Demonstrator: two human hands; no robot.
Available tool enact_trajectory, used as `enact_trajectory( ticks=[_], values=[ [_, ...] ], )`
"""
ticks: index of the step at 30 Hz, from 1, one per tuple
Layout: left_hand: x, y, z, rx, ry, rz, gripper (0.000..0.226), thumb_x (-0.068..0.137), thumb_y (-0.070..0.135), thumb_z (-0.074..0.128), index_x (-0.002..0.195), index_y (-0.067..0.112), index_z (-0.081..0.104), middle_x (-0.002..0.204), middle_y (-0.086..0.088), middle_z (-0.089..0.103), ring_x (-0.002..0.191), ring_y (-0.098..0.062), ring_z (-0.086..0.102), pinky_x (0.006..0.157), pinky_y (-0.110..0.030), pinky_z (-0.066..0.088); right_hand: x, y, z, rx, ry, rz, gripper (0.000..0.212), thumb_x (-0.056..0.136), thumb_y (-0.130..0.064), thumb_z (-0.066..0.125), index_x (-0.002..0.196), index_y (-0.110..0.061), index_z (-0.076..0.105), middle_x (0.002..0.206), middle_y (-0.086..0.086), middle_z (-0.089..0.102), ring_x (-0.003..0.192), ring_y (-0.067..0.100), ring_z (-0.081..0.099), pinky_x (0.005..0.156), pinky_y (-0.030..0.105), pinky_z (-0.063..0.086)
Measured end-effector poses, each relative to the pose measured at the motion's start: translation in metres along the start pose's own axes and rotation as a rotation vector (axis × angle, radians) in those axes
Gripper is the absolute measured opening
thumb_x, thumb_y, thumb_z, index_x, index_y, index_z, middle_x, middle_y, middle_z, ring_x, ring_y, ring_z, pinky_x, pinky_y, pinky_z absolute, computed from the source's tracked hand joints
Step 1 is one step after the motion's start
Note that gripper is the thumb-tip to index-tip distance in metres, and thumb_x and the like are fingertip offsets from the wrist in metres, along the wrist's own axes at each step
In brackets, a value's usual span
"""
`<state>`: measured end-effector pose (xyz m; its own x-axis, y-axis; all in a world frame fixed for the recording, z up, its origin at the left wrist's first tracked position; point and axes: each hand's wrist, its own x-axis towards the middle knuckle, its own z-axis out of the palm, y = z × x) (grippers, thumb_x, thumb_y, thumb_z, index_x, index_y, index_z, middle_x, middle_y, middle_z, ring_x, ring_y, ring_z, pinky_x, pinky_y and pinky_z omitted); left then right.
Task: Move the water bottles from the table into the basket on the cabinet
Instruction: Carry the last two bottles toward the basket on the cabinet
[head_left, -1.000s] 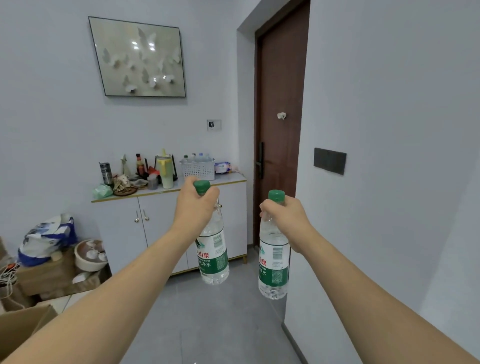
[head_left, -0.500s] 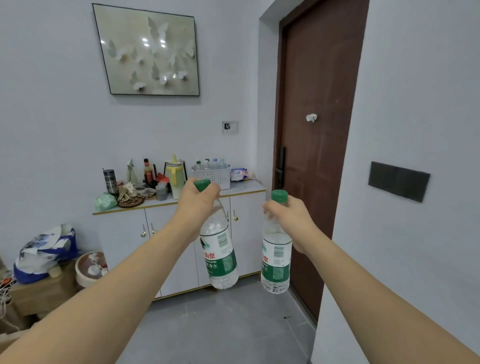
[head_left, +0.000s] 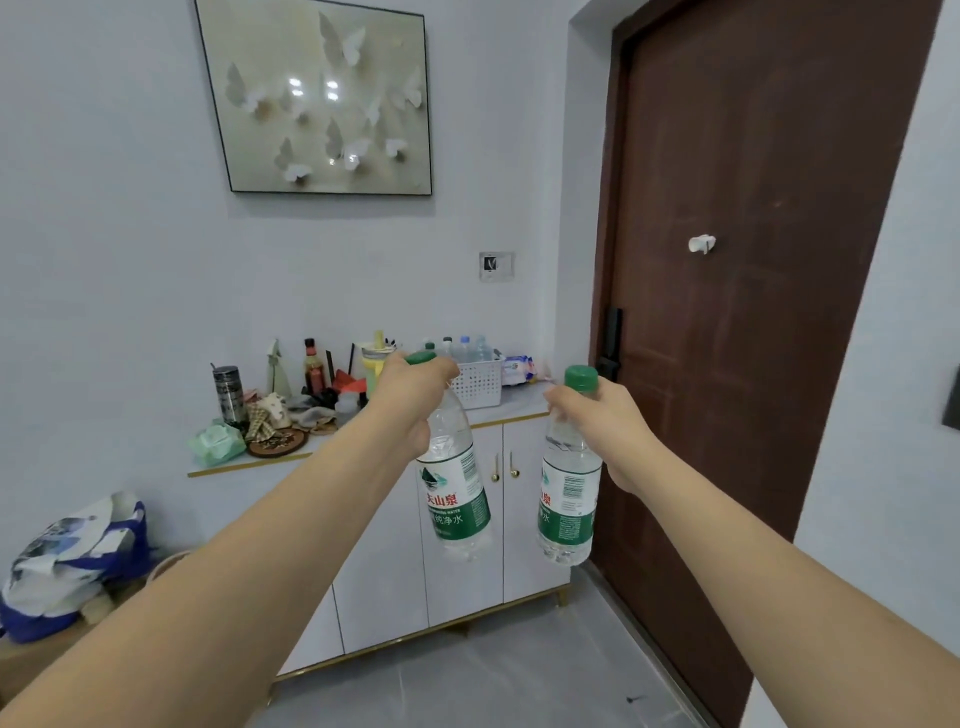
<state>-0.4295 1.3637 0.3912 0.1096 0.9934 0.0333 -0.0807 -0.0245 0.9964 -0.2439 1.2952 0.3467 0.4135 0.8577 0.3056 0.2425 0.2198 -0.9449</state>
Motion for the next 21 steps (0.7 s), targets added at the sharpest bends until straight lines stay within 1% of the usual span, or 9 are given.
enact_trajectory(
  ticks=[2, 6, 8, 10, 12, 13, 15, 19, 21],
  values=[
    [0.025, -0.002, -0.001, 0.011, -0.013, 0.003, 0.039, 0.087, 0.011, 0.064, 0.123, 0.011, 0.049, 0.109, -0.009, 0.056, 0.078, -0.01, 0.045, 0.079, -0.034, 0.034, 0.023, 0.008, 0.013, -0.002, 0.013, 0.014, 0.006, 0.085, -0.028, 0.067, 0.081, -0.024, 0.067, 0.068, -0.015, 0.066, 0.069, 0.002, 0.06, 0.062, 0.019, 0.04],
    [0.081, -0.013, 0.001, 0.014, -0.032, -0.027, 0.044, 0.085, 0.012, 0.065, 0.126, 0.011, 0.05, 0.113, -0.009, 0.058, 0.089, -0.017, 0.049, 0.084, -0.038, 0.035, 0.071, 0.03, 0.034, -0.016, 0.018, 0.03, 0.005, 0.084, -0.029, 0.067, 0.085, -0.024, 0.067, 0.071, -0.016, 0.066, 0.071, 0.0, 0.06, 0.06, 0.016, 0.04],
    [0.109, -0.022, 0.003, 0.009, -0.043, -0.05, 0.044, 0.084, 0.012, 0.066, 0.125, 0.009, 0.052, 0.104, -0.006, 0.058, 0.091, -0.018, 0.05, 0.091, -0.039, 0.037, 0.098, 0.044, 0.043, -0.023, 0.019, 0.037, 0.002, 0.083, -0.028, 0.068, 0.081, -0.027, 0.067, 0.073, -0.016, 0.067, 0.071, 0.001, 0.061, 0.06, 0.016, 0.041],
    [0.139, -0.029, 0.007, -0.006, -0.052, -0.074, 0.041, 0.082, 0.011, 0.066, 0.121, 0.007, 0.055, 0.098, -0.006, 0.058, 0.104, -0.025, 0.054, 0.101, -0.046, 0.039, 0.128, 0.057, 0.052, -0.024, 0.015, 0.039, 0.005, 0.084, -0.027, 0.067, 0.079, -0.03, 0.067, 0.067, -0.02, 0.068, 0.068, -0.003, 0.061, 0.057, 0.013, 0.041],
    [0.17, -0.032, 0.014, -0.008, -0.062, -0.09, 0.041, 0.081, 0.012, 0.067, 0.119, 0.008, 0.055, 0.101, -0.008, 0.059, 0.11, -0.03, 0.055, 0.102, -0.053, 0.04, 0.16, 0.069, 0.061, -0.028, 0.005, 0.028, 0.006, 0.085, -0.029, 0.067, 0.079, -0.03, 0.067, 0.063, -0.025, 0.068, 0.067, -0.005, 0.061, 0.056, 0.011, 0.04],
    [0.186, -0.032, 0.017, 0.004, -0.062, -0.083, 0.041, 0.081, 0.013, 0.067, 0.119, 0.009, 0.054, 0.1, -0.007, 0.059, 0.105, -0.027, 0.055, 0.1, -0.051, 0.039, 0.177, 0.075, 0.065, -0.028, 0.004, 0.02, 0.005, 0.085, -0.03, 0.067, 0.079, -0.029, 0.067, 0.064, -0.024, 0.068, 0.068, -0.003, 0.061, 0.057, 0.013, 0.041],
    [0.22, -0.028, 0.024, 0.012, -0.058, -0.056, 0.041, 0.082, 0.014, 0.066, 0.12, 0.009, 0.053, 0.098, -0.005, 0.059, 0.092, -0.02, 0.052, 0.096, -0.047, 0.038, 0.212, 0.083, 0.072, -0.014, 0.001, 0.008, 0.005, 0.085, -0.031, 0.066, 0.083, -0.027, 0.068, 0.072, -0.017, 0.07, 0.073, 0.002, 0.063, 0.061, 0.018, 0.042],
    [0.283, -0.02, 0.036, -0.007, -0.039, -0.012, 0.041, 0.08, 0.014, 0.068, 0.115, 0.012, 0.049, 0.114, -0.015, 0.058, 0.115, -0.035, 0.054, 0.102, -0.056, 0.04, 0.283, 0.097, 0.085, 0.009, -0.009, -0.022, 0.015, 0.088, -0.032, 0.063, 0.094, -0.019, 0.066, 0.084, -0.006, 0.067, 0.077, 0.011, 0.061, 0.064, 0.023, 0.042],
    [0.313, -0.019, 0.039, 0.005, -0.03, 0.007, 0.038, 0.081, 0.015, 0.069, 0.112, 0.014, 0.048, 0.115, -0.016, 0.058, 0.113, -0.034, 0.054, 0.1, -0.053, 0.042, 0.315, 0.105, 0.093, 0.018, 0.009, -0.023, 0.023, 0.088, -0.037, 0.062, 0.103, -0.02, 0.06, 0.093, -0.005, 0.066, 0.082, 0.012, 0.061, 0.063, 0.025, 0.041]
  ],
)
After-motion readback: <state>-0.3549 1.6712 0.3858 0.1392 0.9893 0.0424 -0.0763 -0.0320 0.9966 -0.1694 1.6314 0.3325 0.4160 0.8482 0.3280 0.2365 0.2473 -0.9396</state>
